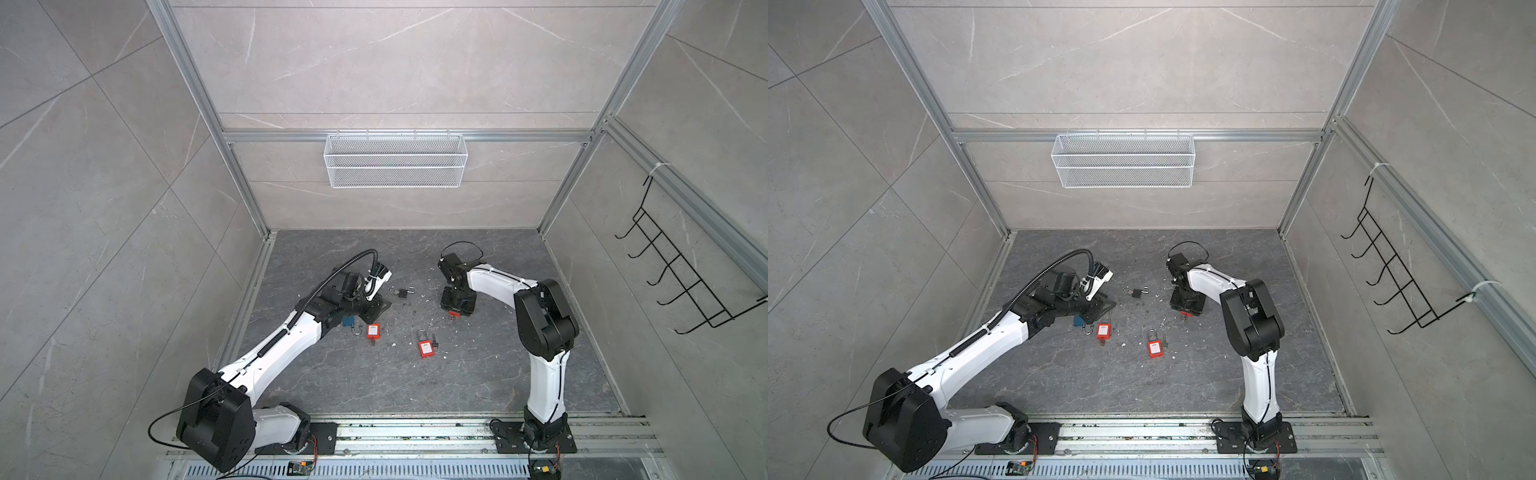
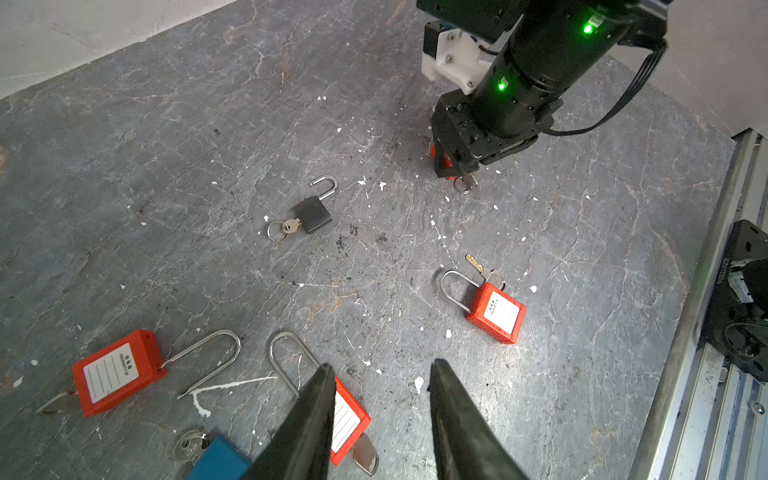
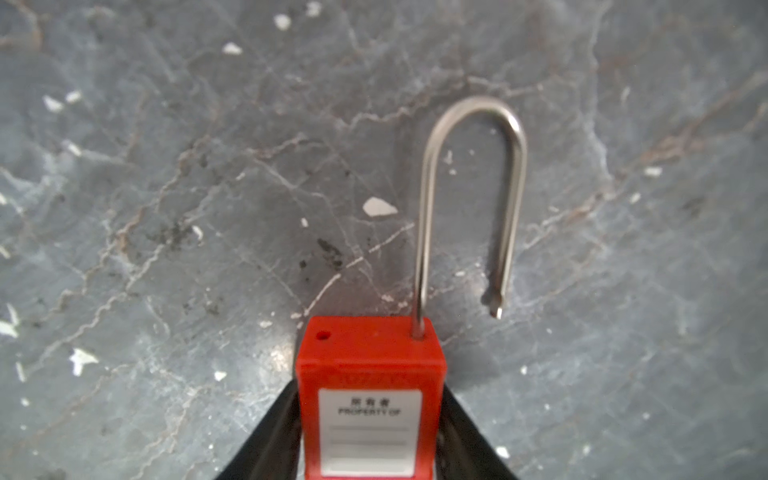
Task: Lock with the key
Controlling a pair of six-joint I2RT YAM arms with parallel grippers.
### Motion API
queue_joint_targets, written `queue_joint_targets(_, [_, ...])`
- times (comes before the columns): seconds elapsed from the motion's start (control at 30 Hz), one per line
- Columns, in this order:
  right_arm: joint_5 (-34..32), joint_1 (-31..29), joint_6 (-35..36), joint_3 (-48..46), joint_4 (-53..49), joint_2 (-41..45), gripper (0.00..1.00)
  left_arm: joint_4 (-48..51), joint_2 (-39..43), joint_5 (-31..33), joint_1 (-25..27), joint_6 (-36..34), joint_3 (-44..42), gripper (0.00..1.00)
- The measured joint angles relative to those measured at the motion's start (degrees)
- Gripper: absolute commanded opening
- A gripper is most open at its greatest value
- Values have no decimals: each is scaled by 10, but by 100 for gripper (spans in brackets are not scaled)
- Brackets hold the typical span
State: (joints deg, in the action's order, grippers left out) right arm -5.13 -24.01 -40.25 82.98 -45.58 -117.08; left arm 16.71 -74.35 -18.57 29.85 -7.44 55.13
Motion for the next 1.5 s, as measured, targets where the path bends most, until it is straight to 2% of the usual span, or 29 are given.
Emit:
queue_joint_targets(0.5, [-10,0,106,10,-2,1,38,-1,-8,-6,0,14,6,40])
queue_joint_targets(0.77, [12,-1,197,51,-26,49,40,-41,-8,-19,0,5,3,40])
queue_joint_targets(0.97, [79,-28,342,63,-29,156,43,-70,-7,-35,0,-68,0,41])
queue_joint_targets(1.13, [148,-72,520,57,-68,223,50,-72,-6,-75,-12,-135,0,41])
queue_joint_targets(1.27, [210,-80,648,49,-123,257,49,-67,-5,-128,-26,-167,1,41])
queue_joint_targets(1.4, [243,-78,717,47,-166,266,47,-67,-5,-192,-30,-181,1,41])
queue_joint_targets(1.5, [246,-78,729,40,-166,267,47,-73,-5,-215,-30,-183,0,41])
